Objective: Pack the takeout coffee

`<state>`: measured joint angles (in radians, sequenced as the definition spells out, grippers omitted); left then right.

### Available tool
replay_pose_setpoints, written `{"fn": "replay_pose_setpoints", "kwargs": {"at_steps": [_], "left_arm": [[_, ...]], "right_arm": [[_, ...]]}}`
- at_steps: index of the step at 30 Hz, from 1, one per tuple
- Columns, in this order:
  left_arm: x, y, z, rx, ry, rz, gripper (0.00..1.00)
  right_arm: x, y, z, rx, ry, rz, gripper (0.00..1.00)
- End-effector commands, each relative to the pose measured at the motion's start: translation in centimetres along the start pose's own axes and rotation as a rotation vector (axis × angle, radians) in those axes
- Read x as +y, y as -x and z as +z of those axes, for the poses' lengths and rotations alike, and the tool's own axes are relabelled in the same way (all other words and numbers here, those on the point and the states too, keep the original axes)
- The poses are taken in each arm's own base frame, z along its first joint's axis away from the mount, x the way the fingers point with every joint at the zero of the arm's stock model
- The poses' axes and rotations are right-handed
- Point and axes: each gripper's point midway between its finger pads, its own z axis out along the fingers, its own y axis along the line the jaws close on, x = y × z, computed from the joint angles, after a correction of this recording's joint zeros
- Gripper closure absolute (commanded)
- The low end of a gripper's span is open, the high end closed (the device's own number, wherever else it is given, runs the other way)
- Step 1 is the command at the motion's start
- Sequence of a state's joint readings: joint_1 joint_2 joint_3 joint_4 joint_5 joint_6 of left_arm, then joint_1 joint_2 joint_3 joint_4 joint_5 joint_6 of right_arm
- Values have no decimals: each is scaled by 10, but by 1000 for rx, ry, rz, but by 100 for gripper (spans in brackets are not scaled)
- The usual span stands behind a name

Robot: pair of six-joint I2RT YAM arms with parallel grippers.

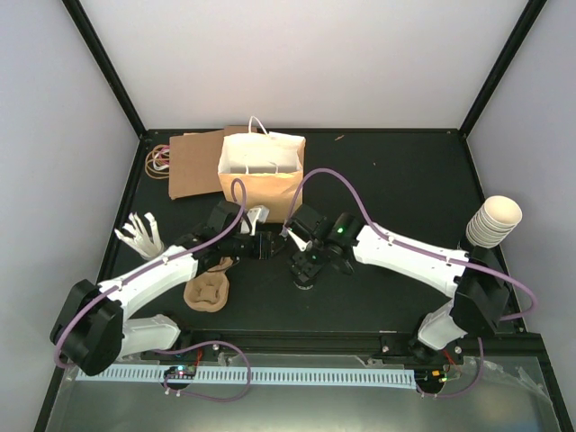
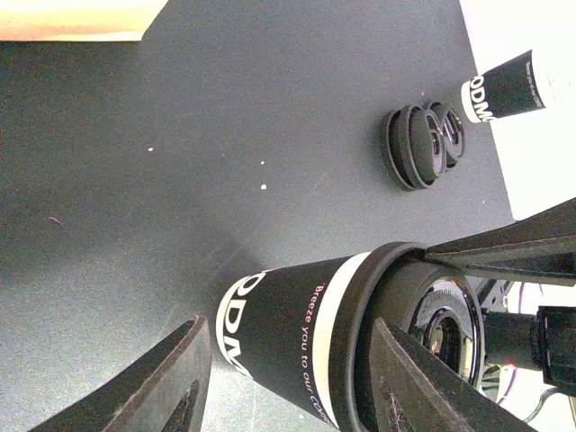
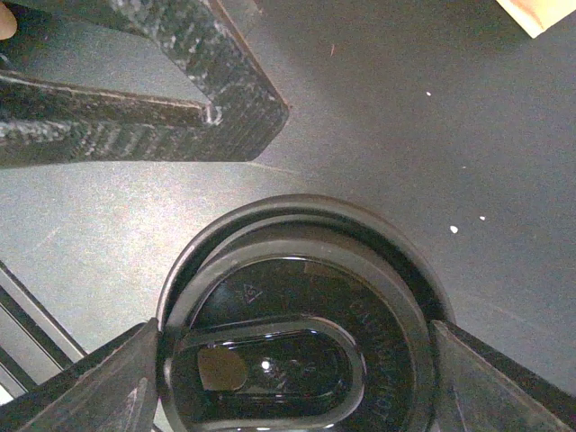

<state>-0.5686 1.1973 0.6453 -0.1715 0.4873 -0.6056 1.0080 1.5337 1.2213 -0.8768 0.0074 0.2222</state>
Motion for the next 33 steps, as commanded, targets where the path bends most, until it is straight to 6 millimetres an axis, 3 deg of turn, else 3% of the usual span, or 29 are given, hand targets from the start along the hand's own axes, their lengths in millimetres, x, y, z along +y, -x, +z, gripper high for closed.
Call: {"fn": "replay_pose_setpoints", "kwargs": {"at_steps": [1,22,33], "left_arm": [[-5,-3,-4,6,-31,-1,49],[-11,-7,9,46,-89,-18,49],[-16,-17,17,87,-108,-17,52]], "right_arm": [[3,-9,4,-5,8,-5,20],[-4,-20,27,-60,-18,22,20],[0,-27,18,-78,-20,21,20]]}}
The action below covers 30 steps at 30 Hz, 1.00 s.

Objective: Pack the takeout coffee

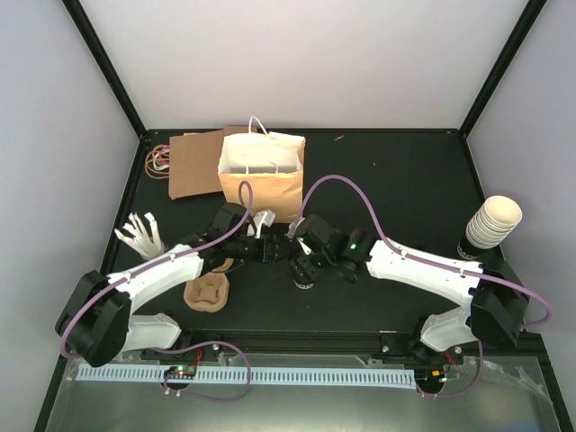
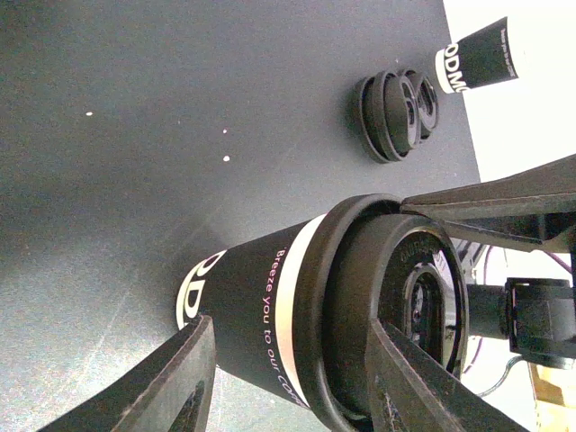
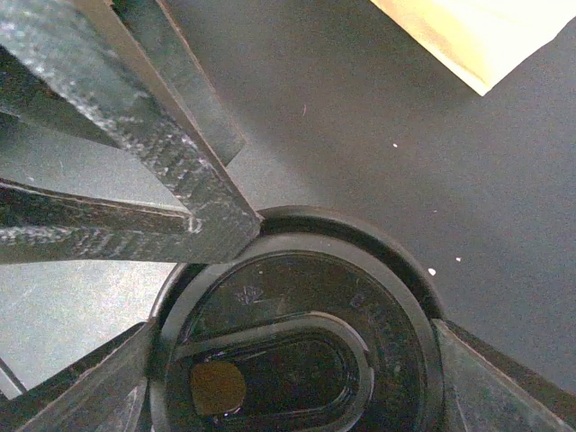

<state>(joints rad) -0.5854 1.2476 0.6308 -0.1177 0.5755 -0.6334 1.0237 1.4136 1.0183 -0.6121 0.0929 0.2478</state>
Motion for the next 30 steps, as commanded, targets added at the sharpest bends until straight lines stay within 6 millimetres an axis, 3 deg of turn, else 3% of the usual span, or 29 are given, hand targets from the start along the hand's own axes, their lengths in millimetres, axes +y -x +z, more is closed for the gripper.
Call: {"fn": "replay_pose_setpoints", "kwargs": {"at_steps": [1,13,30], "left_arm": [[-8,-4,7,24,-35,7,52],[-3,-6,7,15,-9,4,52],[6,-12,20,56,4,-17,56]], "right_arm": [[8,-35,6,116,17,-2,20],[20,-39,3,124,48,-27,20],[21,-43,3,147,52,-44,20]]}}
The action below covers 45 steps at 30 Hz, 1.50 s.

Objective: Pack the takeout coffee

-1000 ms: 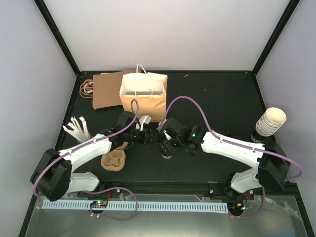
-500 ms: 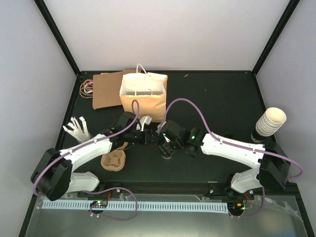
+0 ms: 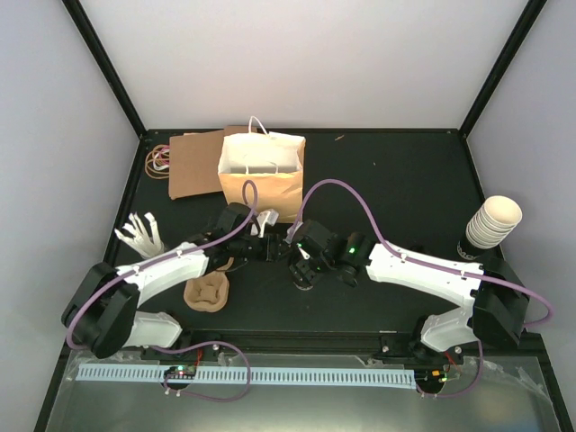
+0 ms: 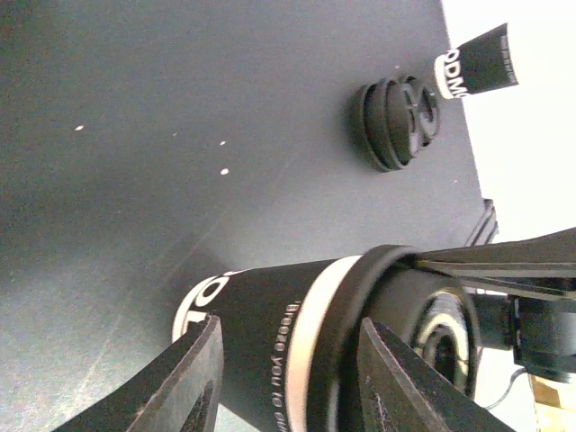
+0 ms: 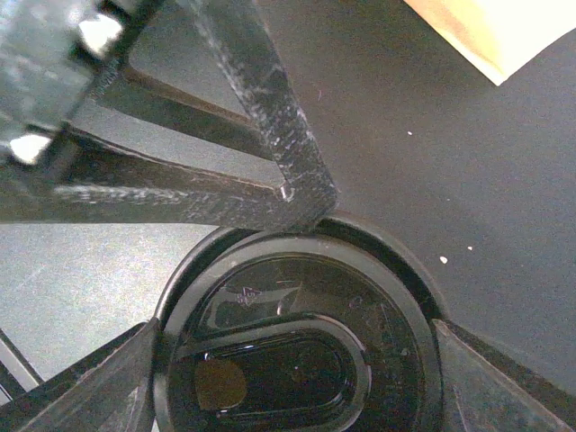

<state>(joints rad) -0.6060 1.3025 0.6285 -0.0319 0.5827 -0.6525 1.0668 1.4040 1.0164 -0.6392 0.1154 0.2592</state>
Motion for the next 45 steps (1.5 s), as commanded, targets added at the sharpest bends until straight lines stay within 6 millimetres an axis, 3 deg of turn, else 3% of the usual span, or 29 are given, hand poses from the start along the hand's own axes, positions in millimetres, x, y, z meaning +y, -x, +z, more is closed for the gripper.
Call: {"fn": "replay_pose_setpoints", "kwargs": {"at_steps": [1,10,17,29,35,36,39,45], "left_arm": [[11,-14,8,57,40,-29,56],[16,-16,11,62,48,-40,59],[33,-28,20,117,99,-78,61],[41,-39,19,137,146,-93,62],[26,-28,11,86,122,-61,62],[15,-15,1,41,123,-24,61],[4,-5,-10,10,129,13,60],[-16,-1,-16,3,60,69,56]], "right_arm": [[13,-35,8,131,58,-18,20],[14,-38,10,144,69,-20,20],[17,-43,11,159,85,-10,20],[21,-54,16,190,113,7,21],[18,-47,11,169,93,-3,20],[17,-43,9,157,88,-15,21],[16,-41,9,148,83,-21,20],[17,-40,11,141,84,-24,20]]}}
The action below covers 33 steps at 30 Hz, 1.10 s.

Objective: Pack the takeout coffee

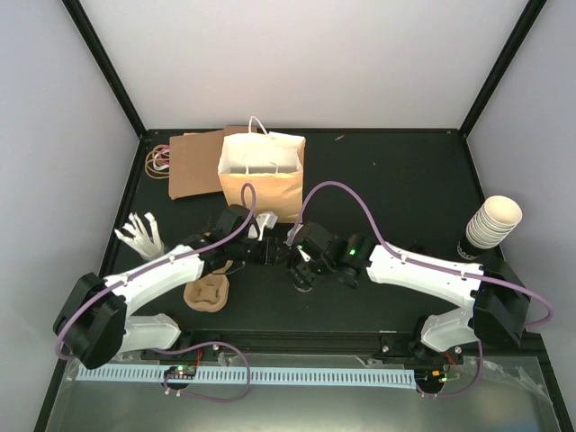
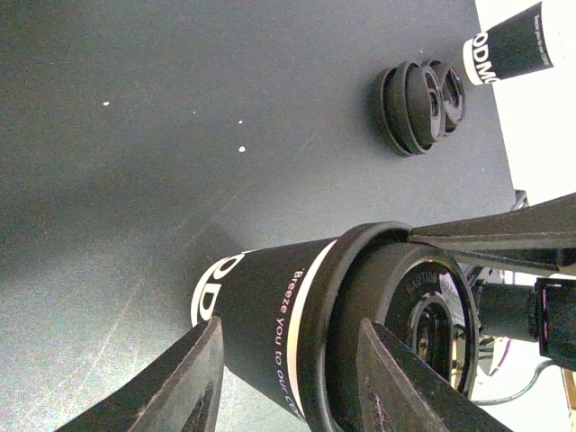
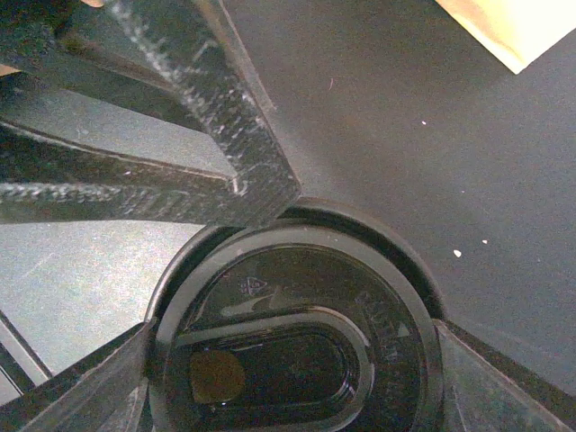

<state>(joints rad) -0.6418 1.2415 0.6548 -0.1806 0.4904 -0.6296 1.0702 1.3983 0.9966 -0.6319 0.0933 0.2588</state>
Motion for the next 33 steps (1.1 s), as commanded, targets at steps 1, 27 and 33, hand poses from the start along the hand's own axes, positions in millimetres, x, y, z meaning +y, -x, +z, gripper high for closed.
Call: {"fn": "replay_pose_setpoints", "kwargs": {"at_steps": [1,27,33], "left_arm": [[-18,8,-8,-9,-41,59,56],[3,-20,28,161,38,44,52],[8,-23,29,171,68,44,53]], "right_arm": [[13,-33,9,128,62,-20,20],[8,-22,-1,75,38,-13,18],[5,-5,-12,31,11,-22,13]]}}
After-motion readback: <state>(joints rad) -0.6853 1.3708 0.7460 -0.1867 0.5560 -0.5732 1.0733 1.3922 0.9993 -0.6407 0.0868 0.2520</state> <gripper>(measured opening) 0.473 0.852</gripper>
